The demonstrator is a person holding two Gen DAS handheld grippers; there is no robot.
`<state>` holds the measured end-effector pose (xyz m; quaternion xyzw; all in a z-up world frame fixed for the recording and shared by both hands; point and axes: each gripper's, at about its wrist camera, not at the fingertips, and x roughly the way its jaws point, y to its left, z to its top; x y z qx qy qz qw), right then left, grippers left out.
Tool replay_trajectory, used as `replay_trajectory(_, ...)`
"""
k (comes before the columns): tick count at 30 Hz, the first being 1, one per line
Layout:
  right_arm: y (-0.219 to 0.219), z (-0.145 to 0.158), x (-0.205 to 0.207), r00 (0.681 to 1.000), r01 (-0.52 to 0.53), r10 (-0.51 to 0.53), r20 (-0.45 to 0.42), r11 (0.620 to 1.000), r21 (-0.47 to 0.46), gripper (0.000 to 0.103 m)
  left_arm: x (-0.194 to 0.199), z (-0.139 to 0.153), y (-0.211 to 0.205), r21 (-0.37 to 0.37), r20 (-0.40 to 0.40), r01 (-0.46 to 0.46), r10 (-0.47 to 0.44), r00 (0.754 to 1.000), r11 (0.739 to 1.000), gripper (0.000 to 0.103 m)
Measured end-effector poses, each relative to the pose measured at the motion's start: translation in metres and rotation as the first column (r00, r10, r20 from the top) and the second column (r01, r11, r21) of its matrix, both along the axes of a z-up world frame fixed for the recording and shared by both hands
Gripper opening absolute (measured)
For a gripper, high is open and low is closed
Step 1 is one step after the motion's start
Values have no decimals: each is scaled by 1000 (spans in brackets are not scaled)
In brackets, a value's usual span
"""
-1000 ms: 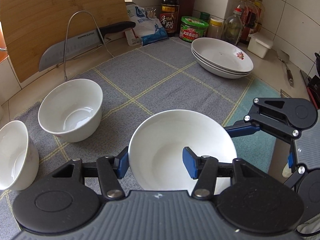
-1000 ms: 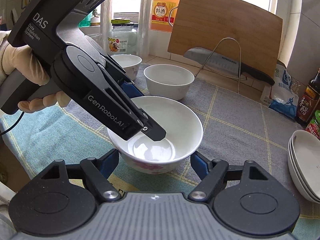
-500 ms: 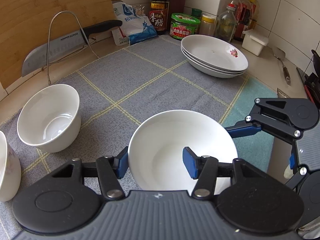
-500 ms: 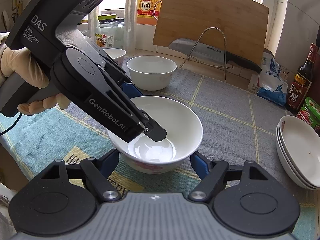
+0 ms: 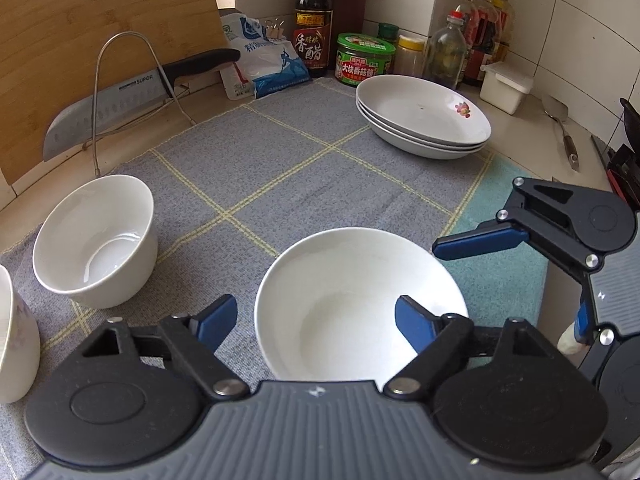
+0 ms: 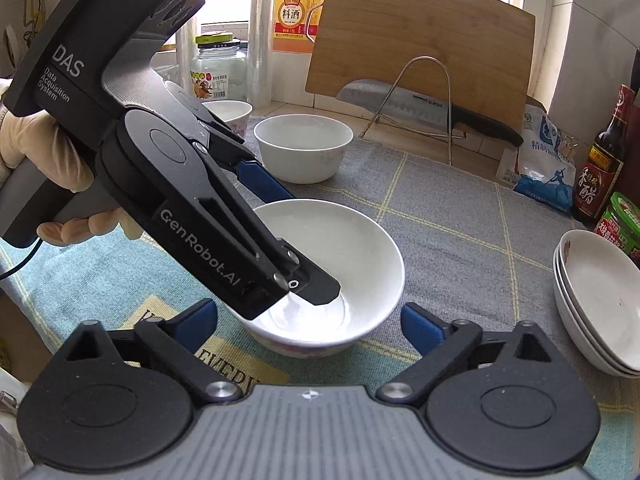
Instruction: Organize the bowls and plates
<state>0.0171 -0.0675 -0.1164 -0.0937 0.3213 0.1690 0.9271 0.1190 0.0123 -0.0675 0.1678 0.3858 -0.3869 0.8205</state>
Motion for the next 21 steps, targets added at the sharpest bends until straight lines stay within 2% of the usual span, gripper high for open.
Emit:
replay_trajectory(6, -1, 4, 0, 1000, 3, -3, -2, 1000, -3, 103, -7, 11, 12, -40, 33, -52, 53, 998, 998, 92)
replay_trajectory(12, -5, 11, -3, 1000, 21, -21, -7, 1000, 17, 103, -15, 21, 33, -69, 89, -162, 168, 982, 984, 96)
replay_trajectory(21, -14, 16, 3, 1000, 19, -19, -18, 1000, -11, 103, -11, 16, 64, -109, 65, -357, 365, 929, 928, 97)
